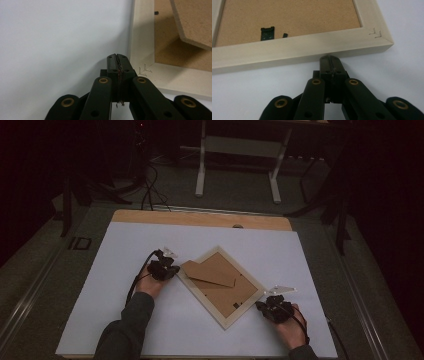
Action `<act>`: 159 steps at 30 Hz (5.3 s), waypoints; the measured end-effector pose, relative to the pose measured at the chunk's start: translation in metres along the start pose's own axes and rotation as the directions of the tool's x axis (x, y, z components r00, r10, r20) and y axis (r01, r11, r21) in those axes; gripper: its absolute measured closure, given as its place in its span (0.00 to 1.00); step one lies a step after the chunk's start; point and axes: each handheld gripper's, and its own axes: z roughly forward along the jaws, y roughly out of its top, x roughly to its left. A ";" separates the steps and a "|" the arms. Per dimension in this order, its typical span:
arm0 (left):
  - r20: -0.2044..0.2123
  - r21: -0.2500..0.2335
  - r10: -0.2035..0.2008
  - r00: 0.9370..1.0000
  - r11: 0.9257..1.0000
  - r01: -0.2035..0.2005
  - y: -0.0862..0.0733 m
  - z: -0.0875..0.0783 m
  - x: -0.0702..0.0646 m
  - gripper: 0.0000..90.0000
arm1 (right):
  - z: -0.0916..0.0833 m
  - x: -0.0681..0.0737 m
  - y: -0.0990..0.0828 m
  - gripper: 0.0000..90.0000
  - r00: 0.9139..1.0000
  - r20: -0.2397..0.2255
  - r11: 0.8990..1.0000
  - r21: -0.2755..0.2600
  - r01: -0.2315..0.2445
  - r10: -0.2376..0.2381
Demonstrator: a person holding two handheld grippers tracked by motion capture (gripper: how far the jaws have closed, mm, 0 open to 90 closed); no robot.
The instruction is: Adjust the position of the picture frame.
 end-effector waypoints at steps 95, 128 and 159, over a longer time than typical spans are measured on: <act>0.031 0.006 -0.247 0.969 0.969 0.247 -0.070 -0.056 -0.039 1.00 | 0.023 0.002 0.025 1.00 0.996 -0.093 1.000 -0.017 -0.001 0.000; -0.048 0.002 -0.229 0.972 0.973 0.230 -0.076 -0.063 -0.033 1.00 | 0.042 0.004 0.044 1.00 0.994 -0.106 0.999 -0.045 0.004 -0.009; -0.069 -0.002 -0.256 0.964 0.966 0.257 -0.083 -0.070 -0.027 1.00 | 0.049 0.008 0.049 1.00 0.987 -0.163 0.999 -0.052 -0.013 0.004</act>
